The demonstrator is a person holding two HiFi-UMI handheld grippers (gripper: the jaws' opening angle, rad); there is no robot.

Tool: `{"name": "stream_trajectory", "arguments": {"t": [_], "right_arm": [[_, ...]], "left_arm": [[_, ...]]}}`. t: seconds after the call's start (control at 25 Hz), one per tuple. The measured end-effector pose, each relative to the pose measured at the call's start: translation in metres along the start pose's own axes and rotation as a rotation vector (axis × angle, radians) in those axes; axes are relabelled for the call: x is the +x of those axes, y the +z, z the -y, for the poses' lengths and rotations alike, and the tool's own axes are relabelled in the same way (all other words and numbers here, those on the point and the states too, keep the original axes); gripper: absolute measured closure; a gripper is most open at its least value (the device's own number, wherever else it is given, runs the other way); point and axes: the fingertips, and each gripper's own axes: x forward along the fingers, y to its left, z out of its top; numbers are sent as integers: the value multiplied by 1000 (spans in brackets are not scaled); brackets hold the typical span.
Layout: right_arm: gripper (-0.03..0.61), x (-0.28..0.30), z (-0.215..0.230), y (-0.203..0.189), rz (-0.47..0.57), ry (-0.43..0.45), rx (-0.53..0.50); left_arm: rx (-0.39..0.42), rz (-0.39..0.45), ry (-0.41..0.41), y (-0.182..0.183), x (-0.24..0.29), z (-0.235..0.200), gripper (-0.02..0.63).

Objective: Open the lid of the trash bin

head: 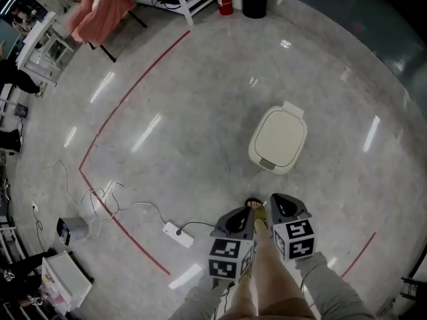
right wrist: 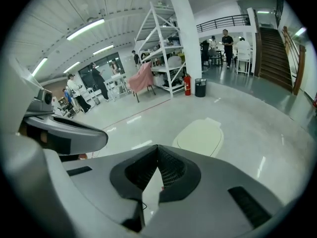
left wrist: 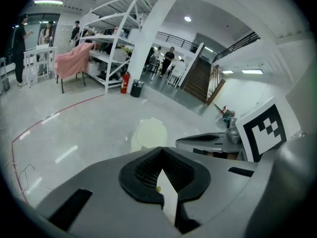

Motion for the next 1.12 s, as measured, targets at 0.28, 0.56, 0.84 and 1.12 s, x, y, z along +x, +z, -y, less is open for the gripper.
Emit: {"name": "stream_trajectory", "arguments": {"t": [0.28,0.56,0.84,1.12], "right_arm": [[583,67,30,-19,-53,-43,37],[583,123,56,-42,-107,-74,58],[583,169,78,-66,-156,-102,72],[584,198,96,-86,-186,-133,78]], "left_arm": [[-17,-50,4,-19,46,-27,609],[-56,-84,18,-38,85,-50,609],[-100,-99,23,-55,117,-72,609],[-110,-120,15,-73,143,-83,609]]}}
